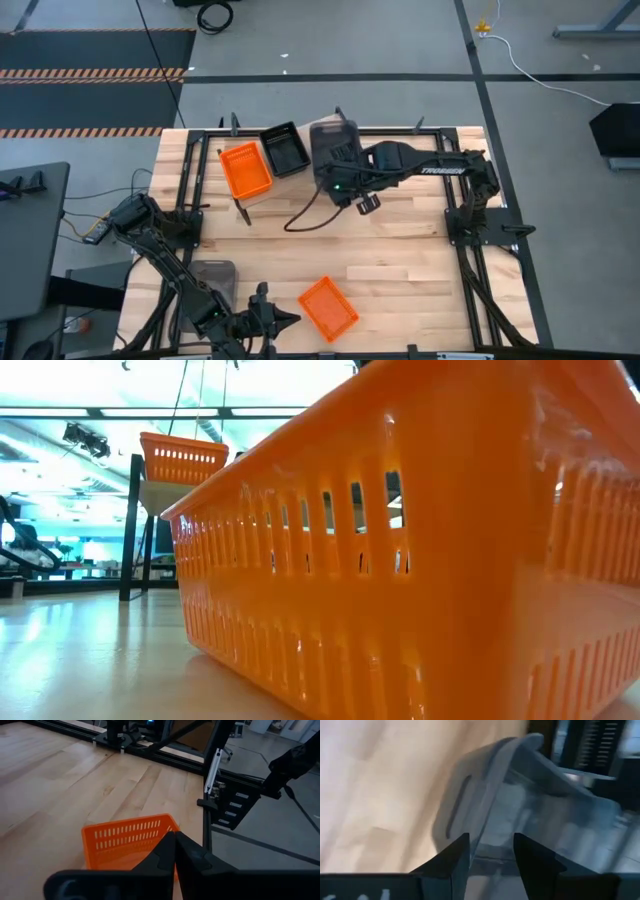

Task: Stack baskets on shelf by color
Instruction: Stack the right gray bin on top of the gray bin on the shelf

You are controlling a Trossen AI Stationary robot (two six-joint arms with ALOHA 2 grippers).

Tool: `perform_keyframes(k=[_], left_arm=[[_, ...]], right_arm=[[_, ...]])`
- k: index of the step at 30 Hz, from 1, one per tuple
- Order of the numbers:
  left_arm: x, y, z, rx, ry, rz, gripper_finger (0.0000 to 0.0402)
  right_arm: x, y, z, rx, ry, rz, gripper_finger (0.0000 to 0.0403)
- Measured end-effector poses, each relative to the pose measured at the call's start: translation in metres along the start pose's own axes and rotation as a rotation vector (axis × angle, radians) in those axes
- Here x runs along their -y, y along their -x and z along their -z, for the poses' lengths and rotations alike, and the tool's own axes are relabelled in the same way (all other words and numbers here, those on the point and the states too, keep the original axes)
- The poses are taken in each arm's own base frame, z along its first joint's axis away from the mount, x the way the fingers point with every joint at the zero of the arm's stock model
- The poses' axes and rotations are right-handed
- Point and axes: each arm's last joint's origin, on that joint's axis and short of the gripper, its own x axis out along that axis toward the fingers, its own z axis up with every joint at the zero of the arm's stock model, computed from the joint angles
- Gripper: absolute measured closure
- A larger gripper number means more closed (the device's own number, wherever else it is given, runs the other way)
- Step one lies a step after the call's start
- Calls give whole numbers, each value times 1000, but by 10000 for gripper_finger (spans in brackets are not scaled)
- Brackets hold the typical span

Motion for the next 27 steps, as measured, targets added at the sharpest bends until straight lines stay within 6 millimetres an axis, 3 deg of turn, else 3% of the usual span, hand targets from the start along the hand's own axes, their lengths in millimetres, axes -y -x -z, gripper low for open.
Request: perform_keyframes(k=[18, 27], left_arm=[[-1, 0, 2, -42, -22, 21, 388], [-1, 0, 2, -41, -10, 22, 382]], right_arm=[[2, -1, 7, -41, -129, -26, 261], [26, -14, 23, -76, -204, -13, 262]])
